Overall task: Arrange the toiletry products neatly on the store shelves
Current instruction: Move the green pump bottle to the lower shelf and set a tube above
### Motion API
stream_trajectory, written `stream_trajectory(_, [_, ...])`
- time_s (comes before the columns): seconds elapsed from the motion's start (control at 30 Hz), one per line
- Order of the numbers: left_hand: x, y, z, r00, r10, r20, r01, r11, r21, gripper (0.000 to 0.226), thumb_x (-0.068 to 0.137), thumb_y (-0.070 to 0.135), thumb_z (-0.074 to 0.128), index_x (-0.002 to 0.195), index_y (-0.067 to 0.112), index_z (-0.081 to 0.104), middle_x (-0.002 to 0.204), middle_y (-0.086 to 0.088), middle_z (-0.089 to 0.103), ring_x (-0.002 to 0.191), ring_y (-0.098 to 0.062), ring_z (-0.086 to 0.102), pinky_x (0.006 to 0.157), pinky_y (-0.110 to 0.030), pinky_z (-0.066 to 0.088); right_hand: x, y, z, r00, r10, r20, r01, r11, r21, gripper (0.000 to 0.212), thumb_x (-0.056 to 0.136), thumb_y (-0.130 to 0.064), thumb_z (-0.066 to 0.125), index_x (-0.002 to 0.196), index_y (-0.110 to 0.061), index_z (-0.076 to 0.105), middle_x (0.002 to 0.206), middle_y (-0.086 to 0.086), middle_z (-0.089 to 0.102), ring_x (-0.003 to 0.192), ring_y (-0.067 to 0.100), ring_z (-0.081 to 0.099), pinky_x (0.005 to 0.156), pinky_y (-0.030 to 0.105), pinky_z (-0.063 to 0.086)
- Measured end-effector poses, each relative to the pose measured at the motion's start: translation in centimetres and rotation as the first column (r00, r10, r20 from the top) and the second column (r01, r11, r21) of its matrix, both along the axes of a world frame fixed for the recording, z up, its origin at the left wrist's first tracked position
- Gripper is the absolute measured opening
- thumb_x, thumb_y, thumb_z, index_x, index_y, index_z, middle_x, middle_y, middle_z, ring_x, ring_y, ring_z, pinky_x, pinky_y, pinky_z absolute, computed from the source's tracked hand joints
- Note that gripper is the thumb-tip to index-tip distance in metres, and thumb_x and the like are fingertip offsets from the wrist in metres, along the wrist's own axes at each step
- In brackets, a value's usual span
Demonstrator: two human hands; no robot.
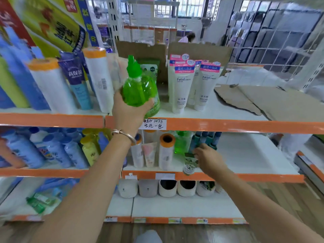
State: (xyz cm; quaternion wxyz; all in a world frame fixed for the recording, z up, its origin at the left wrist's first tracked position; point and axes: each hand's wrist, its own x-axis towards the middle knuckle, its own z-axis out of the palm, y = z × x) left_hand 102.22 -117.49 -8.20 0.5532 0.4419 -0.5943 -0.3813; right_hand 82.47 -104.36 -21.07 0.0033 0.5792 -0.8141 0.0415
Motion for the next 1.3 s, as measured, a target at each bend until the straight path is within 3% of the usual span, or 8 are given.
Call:
stream_trajectory(0.2, [2.7, 3.7, -0.2, 1.000, 0.002, 0.000, -0.002, 0.991, 0.132, 0.062, 0.061, 0.024, 0.085, 0.116, 0.014, 0.058, 0.106, -0.001, 0.066, 0.097, -0.020, 0.063, 0.084, -0.032, 0.053, 2.1, 0.8, 12.0, 0.993, 0.099, 0.062, -0.102, 0.993, 0.052, 0.024, 0.091, -0.015, 0.046, 0.106, -0.012, 0.065, 0.105, 0.009, 0.055, 0.093, 0.033, 0.057, 0.062, 0.033, 0.044])
stream_trajectory(0.27, [3.3, 4.8, -0.1, 1.000, 0.009, -0.002, -0.009, 0.983, 0.184, 0.060, 0.063, 0.021, 0.084, 0.116, 0.013, 0.057, 0.107, -0.002, 0.065, 0.095, -0.018, 0.060, 0.080, -0.029, 0.049, 3.1, 0.8, 16.1, 0.990, 0.126, 0.069, -0.128, 0.991, 0.026, 0.026, 0.092, -0.019, 0.046, 0.111, -0.014, 0.063, 0.109, 0.008, 0.056, 0.099, 0.031, 0.056, 0.075, 0.037, 0.050])
stream_trajectory(0.37, [4.4, 5.6, -0.2, 1.000, 0.021, 0.004, -0.021, 0.972, 0.234, 0.062, 0.060, 0.025, 0.085, 0.115, 0.015, 0.058, 0.110, -0.005, 0.067, 0.099, -0.023, 0.063, 0.089, -0.037, 0.053, 4.4, 0.0, 21.2, 0.982, 0.179, 0.052, -0.176, 0.982, -0.067, 0.028, 0.093, -0.017, 0.047, 0.115, -0.013, 0.063, 0.113, 0.011, 0.056, 0.103, 0.032, 0.055, 0.085, 0.041, 0.050])
stream_trajectory(0.57, [6.3, 6.9, -0.7, 0.999, 0.011, -0.030, -0.004, 0.972, 0.235, 0.071, 0.048, 0.044, 0.084, 0.112, 0.022, 0.060, 0.102, -0.004, 0.070, 0.095, -0.027, 0.066, 0.087, -0.043, 0.055, 6.7, -5.6, 26.7, 0.969, 0.233, -0.084, -0.244, 0.958, -0.148, 0.026, 0.093, -0.005, 0.042, 0.108, 0.000, 0.062, 0.085, 0.003, 0.049, 0.082, 0.027, 0.049, 0.070, 0.037, 0.045])
stream_trajectory(0.7, [6.8, 6.7, -1.8, 0.999, -0.014, -0.034, 0.023, 0.958, 0.284, 0.077, 0.042, 0.049, 0.078, 0.114, 0.033, 0.054, 0.095, -0.003, 0.071, 0.077, -0.026, 0.066, 0.072, -0.051, 0.059, 7.9, -9.3, 27.4, 0.980, 0.181, -0.081, -0.191, 0.971, -0.142, 0.026, 0.093, -0.008, 0.046, 0.112, -0.003, 0.063, 0.110, 0.015, 0.052, 0.088, 0.028, 0.053, 0.075, 0.036, 0.049])
stream_trajectory(0.83, [7.0, 5.8, -3.0, 0.998, -0.056, 0.034, 0.045, 0.966, 0.254, 0.070, 0.057, 0.026, 0.086, 0.118, 0.029, 0.051, 0.090, 0.011, 0.070, 0.071, 0.013, 0.064, 0.067, -0.013, 0.056, 8.4, -12.5, 25.8, 0.985, 0.129, -0.117, -0.141, 0.985, -0.100, 0.020, 0.093, -0.007, 0.048, 0.108, -0.003, 0.061, 0.115, 0.014, 0.053, 0.097, 0.030, 0.059, 0.066, 0.034, 0.045])
stream_trajectory(1.0, [6.8, 5.3, -3.7, 0.994, -0.097, 0.058, 0.079, 0.962, 0.260, 0.059, 0.057, 0.023, 0.087, 0.109, 0.026, 0.058, 0.093, 0.006, 0.072, 0.078, -0.002, 0.069, 0.076, -0.038, 0.061, 8.4, -15.4, 23.8, 0.989, 0.079, -0.128, -0.097, 0.985, -0.146, 0.019, 0.093, -0.009, 0.050, 0.108, -0.006, 0.062, 0.106, 0.012, 0.053, 0.098, 0.032, 0.058, 0.065, 0.038, 0.048])
stream_trajectory(1.3, [5.5, 6.8, -4.8, 0.972, -0.200, 0.122, 0.163, 0.952, 0.257, 0.055, 0.059, 0.029, 0.082, 0.107, 0.037, 0.056, 0.090, 0.014, 0.071, 0.080, 0.004, 0.067, 0.073, -0.020, 0.058, 7.6, -17.2, 22.4, 0.996, 0.092, -0.014, -0.093, 0.982, -0.165, 0.038, 0.090, -0.002, 0.050, 0.126, -0.014, 0.053, 0.106, 0.011, 0.046, 0.090, 0.030, 0.055, 0.071, 0.040, 0.053])
